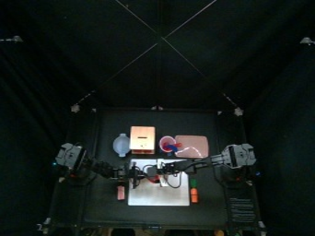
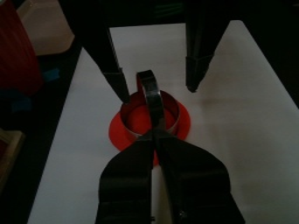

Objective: Get the cutter from the drawer then cut the dough then place the extra dough in the bowl
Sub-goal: Cut the dough

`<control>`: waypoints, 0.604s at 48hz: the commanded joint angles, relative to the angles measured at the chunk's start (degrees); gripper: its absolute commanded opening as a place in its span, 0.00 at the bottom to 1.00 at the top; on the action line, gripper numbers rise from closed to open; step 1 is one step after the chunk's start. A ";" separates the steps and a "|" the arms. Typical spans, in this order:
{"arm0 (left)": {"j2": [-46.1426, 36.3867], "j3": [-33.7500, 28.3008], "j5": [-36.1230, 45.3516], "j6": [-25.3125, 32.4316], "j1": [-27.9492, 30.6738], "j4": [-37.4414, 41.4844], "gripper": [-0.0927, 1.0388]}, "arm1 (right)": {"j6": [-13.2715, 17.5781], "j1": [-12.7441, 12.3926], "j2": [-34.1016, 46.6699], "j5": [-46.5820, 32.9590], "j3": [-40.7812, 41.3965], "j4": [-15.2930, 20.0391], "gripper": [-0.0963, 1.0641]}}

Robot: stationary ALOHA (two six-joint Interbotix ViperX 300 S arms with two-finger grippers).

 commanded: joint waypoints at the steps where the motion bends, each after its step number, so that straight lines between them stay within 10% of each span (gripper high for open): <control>1: 1.14 -1.67 0.00 0.00 -0.09 0.09 0.51 | -0.09 -0.35 -0.88 -0.35 -1.41 0.09 0.86; 29: 4.92 -2.90 2.72 0.00 0.53 -0.26 0.51 | 0.00 -0.35 0.18 -0.26 -2.29 0.09 0.84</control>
